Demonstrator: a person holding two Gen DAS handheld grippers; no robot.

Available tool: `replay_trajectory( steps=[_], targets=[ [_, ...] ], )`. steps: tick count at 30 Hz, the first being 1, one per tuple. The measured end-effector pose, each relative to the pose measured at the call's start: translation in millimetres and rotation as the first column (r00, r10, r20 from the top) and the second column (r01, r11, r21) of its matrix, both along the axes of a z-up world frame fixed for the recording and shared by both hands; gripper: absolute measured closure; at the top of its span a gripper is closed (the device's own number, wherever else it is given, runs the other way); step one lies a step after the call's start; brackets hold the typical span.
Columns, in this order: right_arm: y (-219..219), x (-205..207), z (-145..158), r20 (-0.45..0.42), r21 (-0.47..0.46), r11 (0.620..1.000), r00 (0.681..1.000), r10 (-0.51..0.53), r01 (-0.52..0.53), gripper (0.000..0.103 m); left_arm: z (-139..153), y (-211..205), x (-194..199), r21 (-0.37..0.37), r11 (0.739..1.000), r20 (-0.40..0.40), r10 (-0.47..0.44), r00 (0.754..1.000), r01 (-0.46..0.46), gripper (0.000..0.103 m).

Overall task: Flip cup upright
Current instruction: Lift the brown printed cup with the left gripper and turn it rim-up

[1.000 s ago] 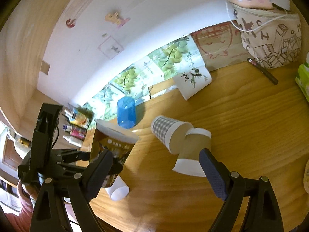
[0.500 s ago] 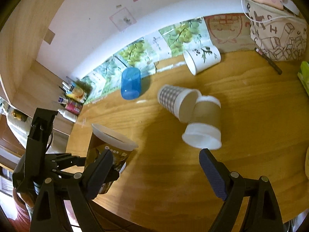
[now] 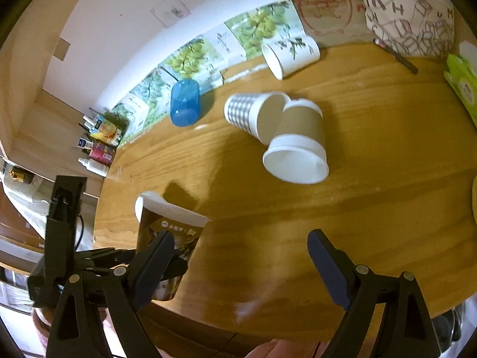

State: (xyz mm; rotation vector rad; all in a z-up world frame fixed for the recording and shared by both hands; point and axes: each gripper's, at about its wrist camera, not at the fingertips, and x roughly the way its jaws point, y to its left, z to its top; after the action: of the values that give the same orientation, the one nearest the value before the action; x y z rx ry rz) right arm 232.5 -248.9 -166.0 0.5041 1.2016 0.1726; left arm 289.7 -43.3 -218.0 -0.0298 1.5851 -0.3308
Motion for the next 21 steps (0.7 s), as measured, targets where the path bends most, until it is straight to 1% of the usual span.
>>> replay_trajectory(
  steps=[6,15,21],
  targets=[
    [0,-2,-8,-0.067,0.062,0.998,0.998,0.003,0.001,0.011,-11,2,-2,-0.032,0.998,-0.033,0.048,0.998,-0.049,0.029],
    [3,4,-20,-0.146,0.135,0.991,0.989,0.016,0.003,0.011,-15,10,-5,-0.053,0.995,-0.058,0.076,0.995,-0.079,0.029],
    [5,5,-30,-0.190,0.178,0.984,0.981,0.021,0.013,0.011,-16,6,-5,-0.056,0.994,-0.077,0.090,0.993,-0.094,0.029]
  ],
)
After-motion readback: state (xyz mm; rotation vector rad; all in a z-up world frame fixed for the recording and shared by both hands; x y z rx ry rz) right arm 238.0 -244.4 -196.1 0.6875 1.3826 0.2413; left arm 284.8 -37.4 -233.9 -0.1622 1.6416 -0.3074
